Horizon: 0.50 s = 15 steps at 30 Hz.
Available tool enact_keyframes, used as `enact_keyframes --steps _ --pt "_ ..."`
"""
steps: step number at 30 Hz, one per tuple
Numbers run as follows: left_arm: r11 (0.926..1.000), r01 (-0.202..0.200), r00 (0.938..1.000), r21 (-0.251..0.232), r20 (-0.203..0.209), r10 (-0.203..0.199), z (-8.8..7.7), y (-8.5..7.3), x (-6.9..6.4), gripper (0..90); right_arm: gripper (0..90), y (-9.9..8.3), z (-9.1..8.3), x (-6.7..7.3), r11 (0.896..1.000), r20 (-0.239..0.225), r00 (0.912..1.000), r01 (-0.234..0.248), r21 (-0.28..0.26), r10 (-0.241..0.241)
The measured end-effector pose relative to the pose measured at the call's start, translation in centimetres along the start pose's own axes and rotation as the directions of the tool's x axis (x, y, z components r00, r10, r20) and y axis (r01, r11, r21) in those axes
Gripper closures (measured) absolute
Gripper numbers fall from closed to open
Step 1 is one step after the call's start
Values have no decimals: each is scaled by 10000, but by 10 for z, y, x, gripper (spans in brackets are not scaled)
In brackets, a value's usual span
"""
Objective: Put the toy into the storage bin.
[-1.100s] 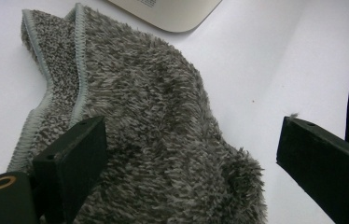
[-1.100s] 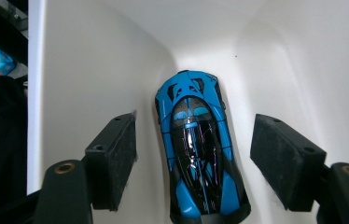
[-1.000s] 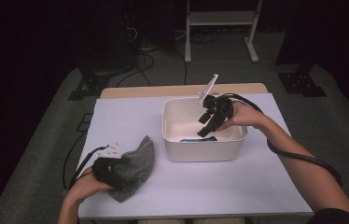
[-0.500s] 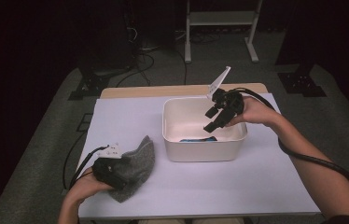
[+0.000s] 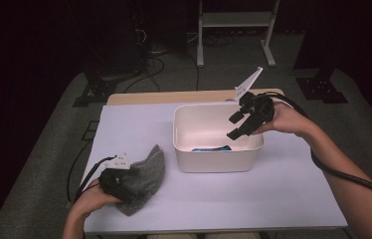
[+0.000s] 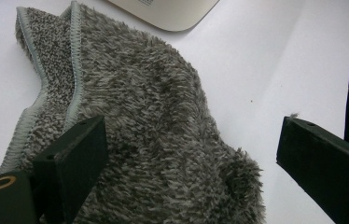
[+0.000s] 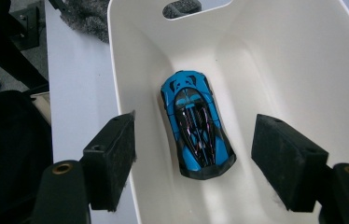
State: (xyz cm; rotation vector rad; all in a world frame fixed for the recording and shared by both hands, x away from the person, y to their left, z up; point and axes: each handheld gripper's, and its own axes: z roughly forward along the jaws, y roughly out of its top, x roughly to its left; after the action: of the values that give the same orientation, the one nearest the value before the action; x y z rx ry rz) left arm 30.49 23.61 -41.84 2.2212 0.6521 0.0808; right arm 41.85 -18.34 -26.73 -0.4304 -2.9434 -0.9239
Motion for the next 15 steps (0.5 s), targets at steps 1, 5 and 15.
enact_keyframes --steps 1,5,15 --pt "10000 2 10000 13 -2 -2 0 0 0 83 290 -1 -2 0 10000 21 10000 20 -30 -20" --pt "10000 -36 10000 11 17 36 0 1 -1 83 287 -7 -11 5 9999 113 9999 -32 -135 33" --pt "10000 -57 10000 56 13 57 2 1 -4 83 286 -27 -30 15 9987 391 9987 -304 -406 320"
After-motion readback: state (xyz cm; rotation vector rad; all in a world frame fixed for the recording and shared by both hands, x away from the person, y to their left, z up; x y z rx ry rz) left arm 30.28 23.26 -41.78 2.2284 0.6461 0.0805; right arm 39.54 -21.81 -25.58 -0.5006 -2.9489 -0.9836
